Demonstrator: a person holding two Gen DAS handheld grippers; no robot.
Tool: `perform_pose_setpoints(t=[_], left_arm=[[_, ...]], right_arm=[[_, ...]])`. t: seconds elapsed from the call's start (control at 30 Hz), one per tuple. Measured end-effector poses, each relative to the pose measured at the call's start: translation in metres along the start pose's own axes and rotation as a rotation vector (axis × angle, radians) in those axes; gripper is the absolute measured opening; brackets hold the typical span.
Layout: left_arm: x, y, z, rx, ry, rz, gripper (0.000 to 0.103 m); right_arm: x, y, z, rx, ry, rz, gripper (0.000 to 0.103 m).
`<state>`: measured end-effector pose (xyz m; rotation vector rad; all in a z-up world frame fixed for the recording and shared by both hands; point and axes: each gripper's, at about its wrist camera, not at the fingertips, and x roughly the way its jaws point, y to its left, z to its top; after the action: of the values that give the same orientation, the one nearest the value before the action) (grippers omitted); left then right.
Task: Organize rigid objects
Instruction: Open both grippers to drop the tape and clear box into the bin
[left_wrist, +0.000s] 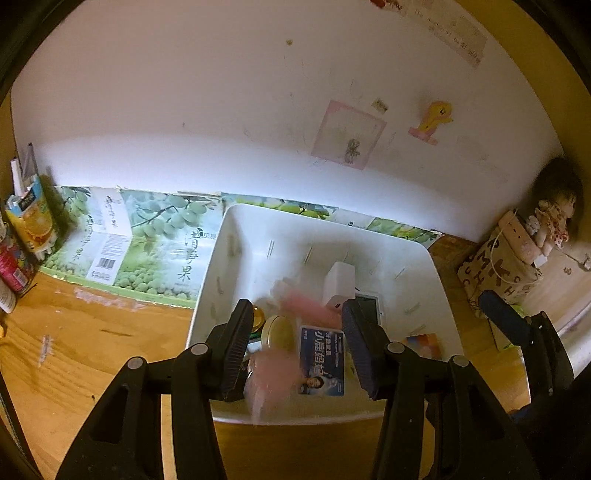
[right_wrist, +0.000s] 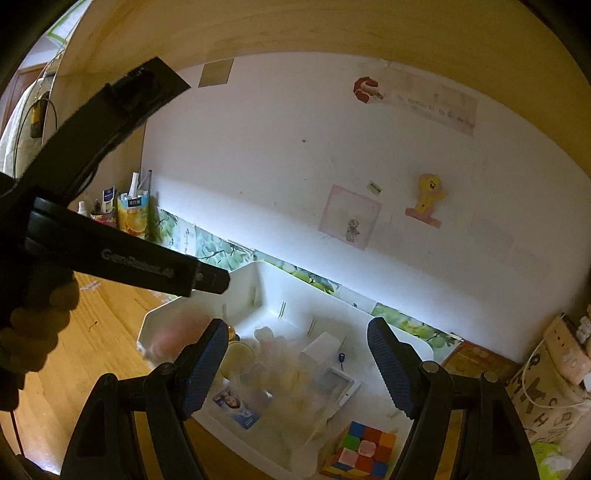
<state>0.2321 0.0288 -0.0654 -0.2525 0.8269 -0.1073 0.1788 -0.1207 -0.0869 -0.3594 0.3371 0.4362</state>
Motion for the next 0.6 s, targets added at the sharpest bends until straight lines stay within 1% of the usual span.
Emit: perform_pose_setpoints(t=[0.07,0.17,0.37,0.4,0.43,0.57,0.6], left_arm=[[0.009,-0.001,0.0,0.004,0.014,0.003,0.054],[0.017,-0.001,0.0,0.0,0.031,0.007,0.054],[0.022,0.002,-0.001,-0.013,0.041,0.024,0.055],[0.022,0.002,-0.002,-0.015,0.045,0.027,0.059],[0.022,0.002,-0.001,-0.016,0.048,0.03,0.064],[0.015,0.001,-0.001,-0.013,0.039,0.03,0.072],[0.013,0.0,-0.001,-0.012,0.035,0.03,0.076]], right_arm=[[0.007,0.0,-0.002,0.006,0.005,0.001,0.078],[0.017,-0.002,-0.005,0.019,0.03,0.005,0.081],[0.028,-0.008,-0.011,0.045,0.077,-0.001,0.082],[0.027,-0.008,-0.011,0.048,0.077,-0.004,0.083],[0.026,-0.009,-0.01,0.052,0.075,-0.007,0.083],[0.02,-0.009,-0.008,0.056,0.075,-0.02,0.083],[0.018,-0.009,-0.007,0.055,0.074,-0.025,0.083]])
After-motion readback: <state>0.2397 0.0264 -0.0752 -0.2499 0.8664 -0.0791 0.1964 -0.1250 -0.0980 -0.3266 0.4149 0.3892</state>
